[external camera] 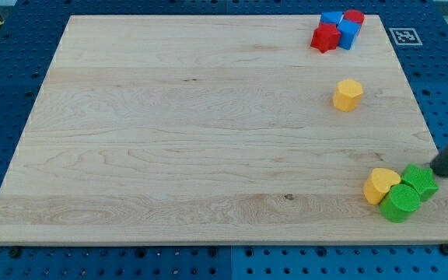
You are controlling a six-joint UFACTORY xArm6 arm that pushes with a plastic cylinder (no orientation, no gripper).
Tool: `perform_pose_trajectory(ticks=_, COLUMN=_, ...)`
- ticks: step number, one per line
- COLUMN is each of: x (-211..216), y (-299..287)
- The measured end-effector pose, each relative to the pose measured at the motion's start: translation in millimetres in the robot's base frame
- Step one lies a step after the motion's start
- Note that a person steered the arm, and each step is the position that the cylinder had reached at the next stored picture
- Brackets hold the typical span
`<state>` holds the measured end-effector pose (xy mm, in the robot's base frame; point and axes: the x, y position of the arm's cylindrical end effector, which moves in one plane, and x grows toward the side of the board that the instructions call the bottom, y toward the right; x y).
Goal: Move the yellow hexagon above to the yellow heart
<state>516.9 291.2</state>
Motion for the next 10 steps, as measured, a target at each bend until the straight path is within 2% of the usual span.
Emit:
perform_pose_trajectory(ticks=1, x=-66, y=1)
perform_pose_trajectory(ticks=3, x=-164, y=-84)
perform_pose_trajectory(ticks=4, x=-168, y=-101)
perform_pose_trajectory(ticks=6, x=-119, y=-96)
perform_pose_trajectory(ticks=9, x=-113, y=-136)
perform_pose_trajectory(ticks=10, x=-90, y=-114)
